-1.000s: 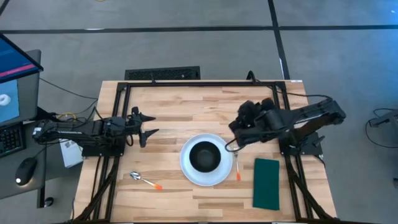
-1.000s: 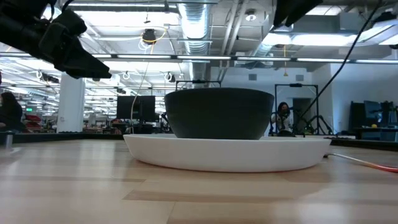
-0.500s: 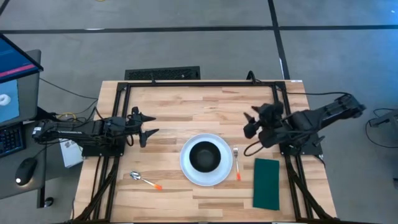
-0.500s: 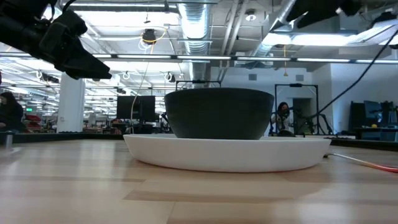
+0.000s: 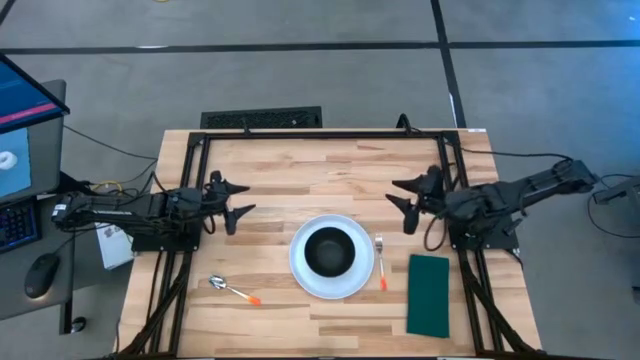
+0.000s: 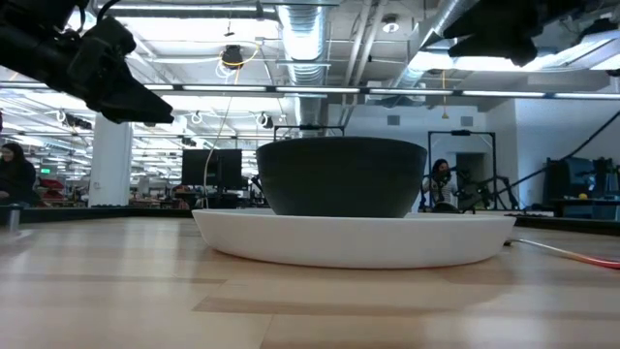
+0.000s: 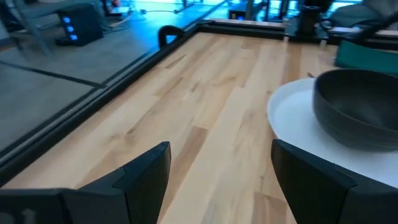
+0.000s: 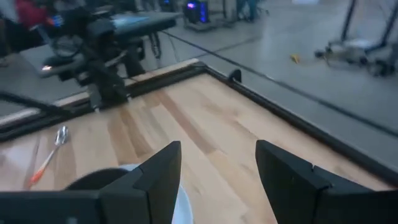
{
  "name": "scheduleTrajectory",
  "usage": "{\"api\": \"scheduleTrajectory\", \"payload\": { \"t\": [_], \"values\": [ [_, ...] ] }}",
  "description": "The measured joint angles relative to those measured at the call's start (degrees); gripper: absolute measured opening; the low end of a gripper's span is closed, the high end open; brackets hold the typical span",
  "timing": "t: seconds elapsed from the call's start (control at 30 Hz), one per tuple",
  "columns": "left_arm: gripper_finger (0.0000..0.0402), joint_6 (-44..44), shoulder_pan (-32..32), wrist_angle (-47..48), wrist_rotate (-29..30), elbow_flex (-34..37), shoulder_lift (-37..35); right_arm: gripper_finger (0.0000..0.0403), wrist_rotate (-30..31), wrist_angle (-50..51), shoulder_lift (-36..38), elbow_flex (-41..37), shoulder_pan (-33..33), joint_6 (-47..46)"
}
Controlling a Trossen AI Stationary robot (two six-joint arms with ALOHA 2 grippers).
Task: Set table place
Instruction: Place the orange-handled fork next to the white plate
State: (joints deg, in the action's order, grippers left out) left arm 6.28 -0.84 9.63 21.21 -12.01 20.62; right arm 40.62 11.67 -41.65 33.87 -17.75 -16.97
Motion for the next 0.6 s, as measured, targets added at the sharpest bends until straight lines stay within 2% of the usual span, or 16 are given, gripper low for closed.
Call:
{"api": "scheduleTrajectory", "payload": {
  "t": [0.13,0.23,0.43,0.6],
  "values": [
    [0.0268,1.4,0.0,0.4,2.3,0.0,0.0,0.0232,-2.9,-2.1,4.9,-2.3,1.8,6.4],
    [0.0268,1.5,0.0,0.5,1.9,0.0,0.0,0.0232,-3.2,-1.8,8.3,-4.3,3.1,7.4],
    [0.0268,2.1,0.0,0.6,-2.8,0.0,0.0,0.0232,-3.3,-2.3,11.5,-9.3,3.5,5.0],
    [0.0268,3.7,0.0,2.6,-6.1,0.0,0.0,0.0232,-3.3,-6.9,11.3,-12.2,3.5,4.5]
  ]
}}
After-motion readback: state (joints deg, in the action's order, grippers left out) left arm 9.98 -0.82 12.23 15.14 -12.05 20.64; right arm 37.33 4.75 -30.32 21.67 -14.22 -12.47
